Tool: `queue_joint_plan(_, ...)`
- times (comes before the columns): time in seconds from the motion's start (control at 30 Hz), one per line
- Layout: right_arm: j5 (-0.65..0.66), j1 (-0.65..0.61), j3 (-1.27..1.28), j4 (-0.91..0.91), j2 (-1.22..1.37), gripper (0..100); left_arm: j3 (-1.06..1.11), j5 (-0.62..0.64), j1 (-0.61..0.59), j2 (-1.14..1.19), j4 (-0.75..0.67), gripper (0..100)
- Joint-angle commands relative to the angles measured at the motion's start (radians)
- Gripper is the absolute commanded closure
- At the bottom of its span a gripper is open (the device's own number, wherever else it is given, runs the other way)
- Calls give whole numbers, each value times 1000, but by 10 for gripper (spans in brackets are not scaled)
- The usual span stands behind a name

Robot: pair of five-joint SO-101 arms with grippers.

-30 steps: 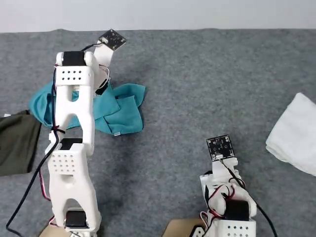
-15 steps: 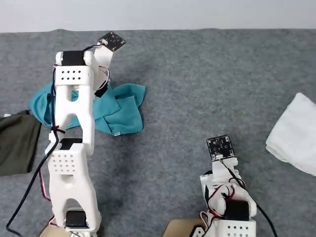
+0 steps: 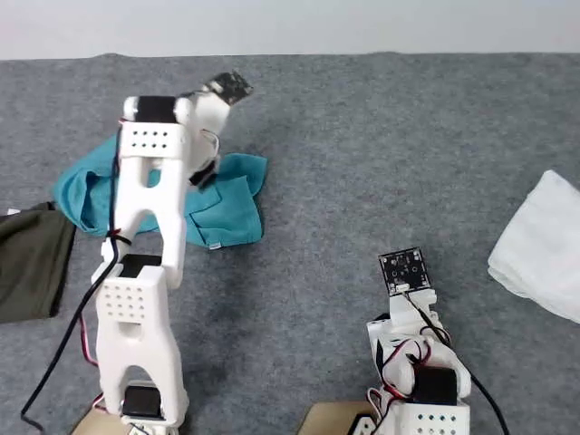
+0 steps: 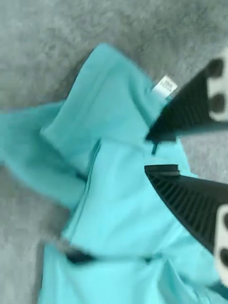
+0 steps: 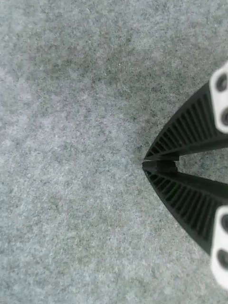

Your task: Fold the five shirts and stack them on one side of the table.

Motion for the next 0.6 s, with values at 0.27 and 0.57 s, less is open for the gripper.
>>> queue_joint_plan(0.27,6,13,15,-10,-10,990,162,-81,6,-72,-207,830)
queue_joint_plan(0.57,6,13,15,-10,-10,990,205,-81,3,-3,-358,830)
